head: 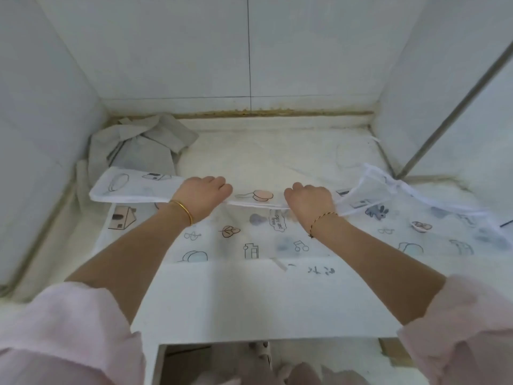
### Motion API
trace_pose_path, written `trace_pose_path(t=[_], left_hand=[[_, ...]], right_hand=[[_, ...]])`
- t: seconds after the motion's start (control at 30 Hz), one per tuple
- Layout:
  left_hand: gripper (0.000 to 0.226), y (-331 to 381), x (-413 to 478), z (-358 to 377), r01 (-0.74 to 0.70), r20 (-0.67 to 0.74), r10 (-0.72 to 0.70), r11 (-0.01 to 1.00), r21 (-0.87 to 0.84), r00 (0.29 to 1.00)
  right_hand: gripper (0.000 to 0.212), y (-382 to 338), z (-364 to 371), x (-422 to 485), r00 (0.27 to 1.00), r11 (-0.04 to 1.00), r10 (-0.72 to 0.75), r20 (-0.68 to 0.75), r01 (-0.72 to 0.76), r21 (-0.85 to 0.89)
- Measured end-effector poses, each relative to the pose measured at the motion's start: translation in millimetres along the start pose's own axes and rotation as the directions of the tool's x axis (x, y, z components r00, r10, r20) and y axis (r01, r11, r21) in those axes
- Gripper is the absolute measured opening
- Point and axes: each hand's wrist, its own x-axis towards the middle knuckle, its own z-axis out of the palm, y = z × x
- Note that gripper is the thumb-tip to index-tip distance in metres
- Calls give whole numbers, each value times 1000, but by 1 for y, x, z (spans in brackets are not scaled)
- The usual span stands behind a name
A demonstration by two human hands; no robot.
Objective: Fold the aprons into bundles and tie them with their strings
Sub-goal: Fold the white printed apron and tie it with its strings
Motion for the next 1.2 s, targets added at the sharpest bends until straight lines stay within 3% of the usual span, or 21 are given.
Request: trace_pose_path(t=[0.1, 0.23, 0.43, 0.57, 0.67, 0.77, 0.87, 0.97, 1.03, 1.1, 1.2], left_hand=[[43, 29, -30, 6, 29, 142, -24, 999, -34, 990], [39, 60, -59, 8, 142, 436, -95, 987, -75, 895], [44, 94, -71, 7, 151, 513, -5, 958, -244, 858], [31, 100, -73, 15, 341, 621, 3, 834, -434, 784], [29, 101, -73, 22, 425, 630, -23, 758, -495, 776], [29, 102, -69, 26, 454, 604, -29, 688, -566, 797], [29, 101, -71, 26, 438, 591, -7, 678, -590, 807], [42, 86, -84, 29, 333, 576, -32, 841, -426, 817], [37, 68, -94, 30, 308, 572, -86, 901, -305, 816], [31, 51, -101, 27, 346, 562, -162, 908, -237, 811], [20, 21, -103, 10, 477, 578, -252, 834, -277, 776]], right_hand=[[47, -13, 13, -31, 969, 998, -57, 241, 62, -12], [53, -28, 27, -59, 929, 996, -57, 365, 77, -40], [45, -39, 49, -78, 926, 1000, 17, 377, -25, 16], [45, -43, 53, -78, 912, 997, 70, 403, -82, 14], [49, -52, 46, -73, 914, 999, 26, 404, -41, 27], [55, -79, 43, -70, 932, 960, -198, 305, 122, 251], [61, -106, 46, -65, 889, 908, -335, 311, 216, 358], [65, -111, 46, -50, 859, 884, -299, 417, 84, 460], [67, -109, 40, -38, 812, 840, -287, 509, -42, 540], [71, -110, 36, -28, 784, 836, -262, 563, -107, 539], [64, -124, 35, -18, 812, 917, -195, 550, -48, 397]])
